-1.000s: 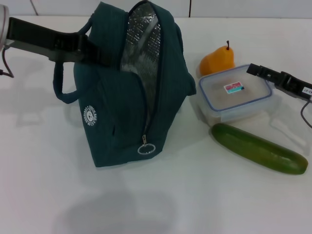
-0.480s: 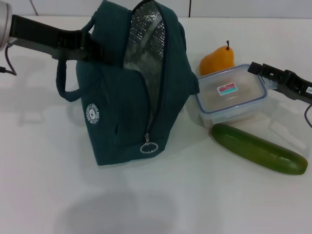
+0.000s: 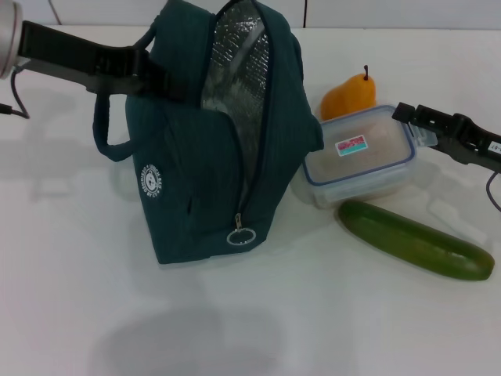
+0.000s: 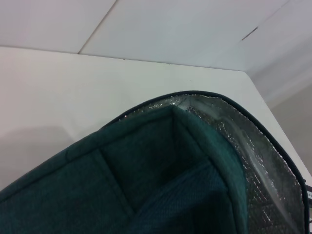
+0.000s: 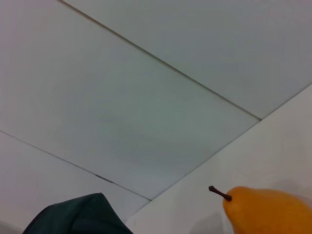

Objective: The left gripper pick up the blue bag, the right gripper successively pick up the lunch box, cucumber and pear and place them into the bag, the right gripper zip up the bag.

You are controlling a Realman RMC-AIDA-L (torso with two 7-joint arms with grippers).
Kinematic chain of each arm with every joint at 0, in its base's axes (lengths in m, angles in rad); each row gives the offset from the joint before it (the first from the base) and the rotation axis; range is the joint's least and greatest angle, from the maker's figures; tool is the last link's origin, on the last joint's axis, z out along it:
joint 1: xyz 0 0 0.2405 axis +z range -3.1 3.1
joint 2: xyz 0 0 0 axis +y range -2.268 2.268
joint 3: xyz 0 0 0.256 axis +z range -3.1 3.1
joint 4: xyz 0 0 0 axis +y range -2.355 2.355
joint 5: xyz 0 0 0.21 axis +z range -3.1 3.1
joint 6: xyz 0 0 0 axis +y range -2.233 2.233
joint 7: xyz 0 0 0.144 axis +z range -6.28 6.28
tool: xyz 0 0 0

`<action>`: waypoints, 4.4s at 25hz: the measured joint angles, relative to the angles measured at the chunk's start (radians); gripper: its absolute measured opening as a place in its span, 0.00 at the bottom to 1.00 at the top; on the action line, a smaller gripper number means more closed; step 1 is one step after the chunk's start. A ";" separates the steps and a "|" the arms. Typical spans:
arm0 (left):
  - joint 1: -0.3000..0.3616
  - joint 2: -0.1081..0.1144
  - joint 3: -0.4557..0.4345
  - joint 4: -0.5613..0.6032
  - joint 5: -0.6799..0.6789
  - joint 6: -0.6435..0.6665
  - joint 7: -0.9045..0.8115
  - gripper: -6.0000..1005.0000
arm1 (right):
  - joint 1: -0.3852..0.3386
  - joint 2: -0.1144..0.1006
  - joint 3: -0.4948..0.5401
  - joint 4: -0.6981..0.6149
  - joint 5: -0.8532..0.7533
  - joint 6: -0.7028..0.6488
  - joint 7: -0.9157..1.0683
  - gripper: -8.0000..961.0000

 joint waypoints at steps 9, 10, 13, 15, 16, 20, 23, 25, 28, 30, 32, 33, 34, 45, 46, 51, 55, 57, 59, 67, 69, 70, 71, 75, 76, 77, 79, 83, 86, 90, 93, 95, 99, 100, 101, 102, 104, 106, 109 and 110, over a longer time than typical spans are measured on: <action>-0.004 0.000 0.003 -0.015 0.000 0.000 0.005 0.05 | -0.001 0.000 -0.017 0.000 0.000 -0.011 0.029 0.59; -0.005 0.001 0.003 -0.019 0.000 0.000 0.005 0.05 | -0.002 0.000 -0.021 -0.001 0.000 -0.012 0.032 0.57; -0.007 0.003 0.002 -0.025 0.000 -0.001 0.007 0.05 | -0.004 0.000 -0.025 -0.004 0.000 -0.015 0.035 0.53; -0.007 0.002 0.001 -0.026 0.000 -0.001 0.009 0.05 | -0.006 0.001 -0.025 -0.004 0.001 -0.015 0.036 0.50; -0.007 0.002 0.001 -0.026 0.000 -0.001 0.009 0.05 | -0.007 0.001 -0.025 -0.005 0.002 -0.015 0.037 0.48; -0.007 0.002 0.000 -0.026 0.000 -0.002 0.015 0.05 | -0.010 0.003 -0.024 -0.009 0.003 -0.015 0.043 0.42; -0.007 0.002 0.000 -0.026 0.000 -0.004 0.019 0.05 | -0.006 0.005 -0.024 -0.010 0.001 -0.015 0.043 0.37; -0.007 0.002 0.000 -0.026 0.000 -0.005 0.022 0.05 | -0.005 0.006 -0.024 -0.010 0.001 -0.015 0.043 0.34; -0.007 0.001 0.000 -0.026 0.000 -0.005 0.027 0.05 | -0.004 0.008 -0.025 -0.010 0.000 -0.015 0.044 0.26; -0.007 0.001 0.000 -0.027 0.000 -0.005 0.029 0.05 | -0.003 0.008 -0.025 -0.010 0.000 -0.014 0.045 0.21; -0.007 0.001 0.000 -0.029 0.000 -0.005 0.030 0.05 | -0.003 0.009 -0.022 -0.010 0.004 -0.014 0.047 0.15; -0.007 0.001 0.000 -0.029 0.000 -0.005 0.030 0.05 | -0.003 0.009 -0.019 -0.009 0.007 -0.015 0.049 0.12; -0.007 0.001 0.000 -0.029 0.000 -0.005 0.031 0.05 | -0.004 0.010 -0.017 -0.009 0.009 -0.014 0.053 0.12; -0.007 0.004 0.000 -0.036 0.000 -0.005 0.045 0.05 | -0.023 0.011 -0.012 -0.002 0.073 -0.046 0.078 0.11; -0.007 0.004 0.000 -0.036 0.000 -0.005 0.045 0.05 | -0.026 0.010 -0.012 -0.002 0.077 -0.052 0.082 0.11; -0.004 0.001 -0.001 -0.036 0.000 -0.005 0.050 0.05 | -0.050 0.004 -0.011 -0.001 0.114 -0.077 0.088 0.11; 0.002 -0.004 -0.002 -0.035 -0.001 -0.010 0.058 0.05 | -0.075 -0.002 -0.011 0.000 0.149 -0.101 0.094 0.11; 0.003 -0.005 -0.002 -0.035 -0.002 -0.014 0.060 0.05 | -0.085 -0.004 -0.011 0.000 0.161 -0.108 0.098 0.11; 0.003 -0.005 -0.002 -0.035 -0.002 -0.015 0.062 0.05 | -0.096 -0.006 -0.012 0.005 0.179 -0.117 0.102 0.11; 0.004 -0.005 -0.002 -0.047 -0.029 -0.017 0.073 0.05 | -0.134 -0.008 -0.012 0.037 0.265 -0.159 0.128 0.11; 0.004 -0.004 -0.002 -0.049 -0.030 -0.017 0.079 0.05 | -0.140 -0.008 -0.012 0.038 0.279 -0.167 0.137 0.11; 0.004 -0.004 -0.002 -0.049 -0.030 -0.017 0.079 0.05 | -0.145 -0.008 -0.012 0.038 0.285 -0.172 0.141 0.11; 0.004 -0.004 -0.002 -0.050 -0.030 -0.017 0.081 0.05 | -0.149 -0.008 -0.012 0.038 0.291 -0.177 0.145 0.11; 0.004 -0.004 -0.002 -0.058 -0.031 -0.017 0.090 0.05 | -0.159 -0.003 -0.011 0.040 0.321 -0.203 0.161 0.11; 0.004 -0.004 -0.002 -0.061 -0.031 -0.017 0.094 0.05 | -0.162 -0.002 -0.010 0.041 0.329 -0.209 0.165 0.11; 0.004 -0.004 -0.002 -0.062 -0.031 -0.017 0.096 0.05 | -0.165 -0.001 -0.010 0.043 0.341 -0.216 0.170 0.11; 0.004 -0.004 -0.002 -0.062 -0.031 -0.017 0.099 0.05 | -0.169 0.000 -0.010 0.047 0.358 -0.226 0.176 0.11; 0.004 -0.004 -0.002 -0.063 -0.031 -0.017 0.105 0.05 | -0.174 0.001 -0.009 0.056 0.382 -0.240 0.179 0.11; 0.004 -0.004 -0.002 -0.064 -0.035 -0.017 0.111 0.05 | -0.174 0.005 -0.008 0.065 0.393 -0.246 0.185 0.11; 0.004 -0.004 -0.002 -0.064 -0.038 -0.017 0.113 0.05 | -0.179 0.008 -0.008 0.073 0.422 -0.257 0.202 0.11; 0.003 -0.004 -0.002 -0.064 -0.039 -0.017 0.113 0.05 | -0.184 0.008 -0.003 0.077 0.444 -0.271 0.215 0.11; 0.003 -0.004 -0.002 -0.064 -0.039 -0.017 0.117 0.05 | -0.188 0.010 0.001 0.078 0.454 -0.274 0.219 0.11; 0.002 -0.006 -0.002 -0.064 -0.040 -0.017 0.126 0.05 | -0.197 0.021 0.001 0.078 0.481 -0.277 0.223 0.11; 0.001 -0.007 -0.002 -0.064 -0.040 -0.017 0.128 0.05 | -0.198 0.023 0.001 0.078 0.483 -0.278 0.225 0.11; -0.001 -0.007 -0.002 -0.065 -0.040 -0.017 0.131 0.05 | -0.198 0.025 0.001 0.078 0.486 -0.281 0.227 0.11; -0.002 -0.008 -0.002 -0.066 -0.040 -0.017 0.133 0.05 | -0.198 0.028 0.001 0.078 0.489 -0.284 0.229 0.11; -0.006 -0.009 -0.002 -0.072 -0.041 -0.017 0.141 0.05 | -0.198 0.031 0.001 0.079 0.494 -0.287 0.229 0.11; -0.007 -0.010 -0.002 -0.075 -0.041 -0.017 0.148 0.05 | -0.198 0.033 0.001 0.083 0.499 -0.289 0.229 0.11; -0.007 -0.011 -0.002 -0.075 -0.042 -0.017 0.154 0.05 | -0.197 0.034 0.001 0.091 0.505 -0.295 0.229 0.11; -0.007 -0.011 -0.002 -0.076 -0.042 -0.017 0.157 0.05 | -0.197 0.034 0.001 0.093 0.506 -0.296 0.229 0.11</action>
